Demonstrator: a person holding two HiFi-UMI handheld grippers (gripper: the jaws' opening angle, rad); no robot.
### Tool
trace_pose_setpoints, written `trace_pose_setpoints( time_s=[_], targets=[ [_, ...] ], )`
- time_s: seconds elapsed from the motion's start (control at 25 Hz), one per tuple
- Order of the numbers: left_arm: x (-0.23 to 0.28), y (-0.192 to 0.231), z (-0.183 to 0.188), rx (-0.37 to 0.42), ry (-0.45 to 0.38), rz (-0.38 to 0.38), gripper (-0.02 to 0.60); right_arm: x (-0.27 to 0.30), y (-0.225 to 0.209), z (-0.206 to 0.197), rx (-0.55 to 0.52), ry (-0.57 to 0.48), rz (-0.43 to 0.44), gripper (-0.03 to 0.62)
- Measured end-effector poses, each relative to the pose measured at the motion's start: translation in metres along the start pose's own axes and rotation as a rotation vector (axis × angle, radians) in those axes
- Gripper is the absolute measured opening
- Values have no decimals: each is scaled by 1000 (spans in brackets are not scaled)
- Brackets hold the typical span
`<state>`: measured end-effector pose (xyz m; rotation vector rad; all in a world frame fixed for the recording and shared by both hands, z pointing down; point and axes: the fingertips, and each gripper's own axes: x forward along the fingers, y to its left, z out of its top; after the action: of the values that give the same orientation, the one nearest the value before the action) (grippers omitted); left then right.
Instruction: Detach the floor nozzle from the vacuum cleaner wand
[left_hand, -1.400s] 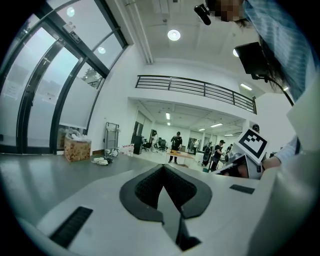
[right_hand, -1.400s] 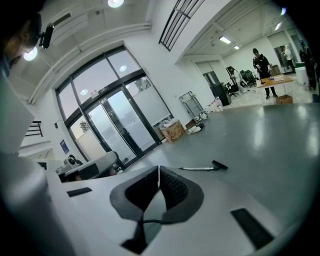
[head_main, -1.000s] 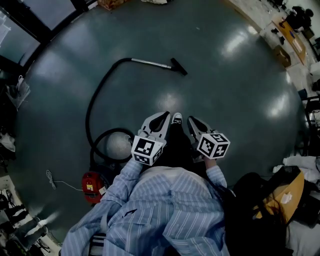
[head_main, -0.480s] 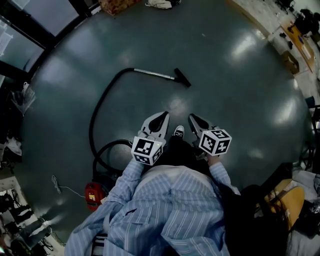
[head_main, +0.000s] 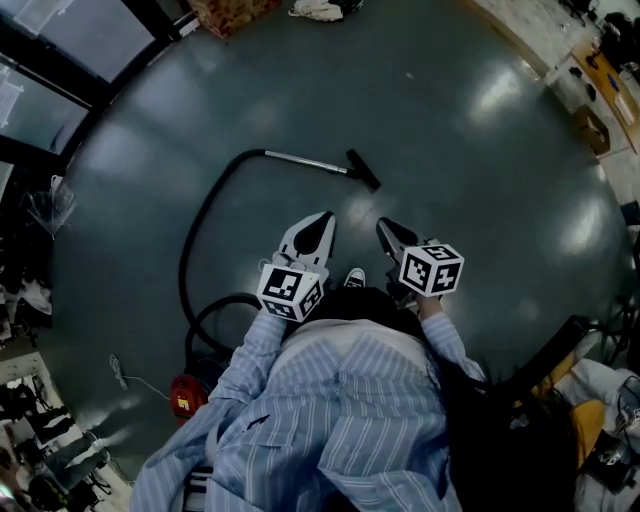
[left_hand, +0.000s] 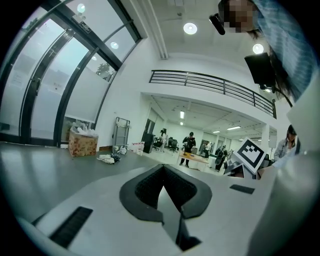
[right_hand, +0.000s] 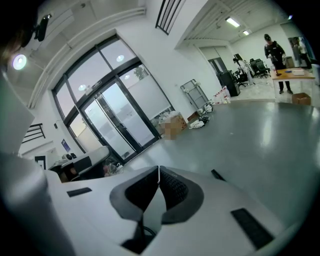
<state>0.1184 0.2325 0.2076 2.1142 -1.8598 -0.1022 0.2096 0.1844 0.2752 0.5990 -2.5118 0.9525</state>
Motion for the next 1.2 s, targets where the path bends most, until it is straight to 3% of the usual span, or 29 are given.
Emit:
trace_pose_setpoints(
  time_s=[0.24, 0.52, 0.88, 1.2],
  targets=[
    [18, 20, 11, 5, 26, 39, 5, 27, -15, 18, 41, 19, 21, 14],
    [32, 60, 9, -94, 51, 39, 5, 56, -20, 22, 99, 14, 1, 14],
    [100, 134, 14, -60, 121, -50, 5, 116, -45, 62, 118, -20, -92, 14],
    [170, 221, 33, 34, 206, -186, 5, 191, -62, 105, 89, 23, -189, 15]
  ],
)
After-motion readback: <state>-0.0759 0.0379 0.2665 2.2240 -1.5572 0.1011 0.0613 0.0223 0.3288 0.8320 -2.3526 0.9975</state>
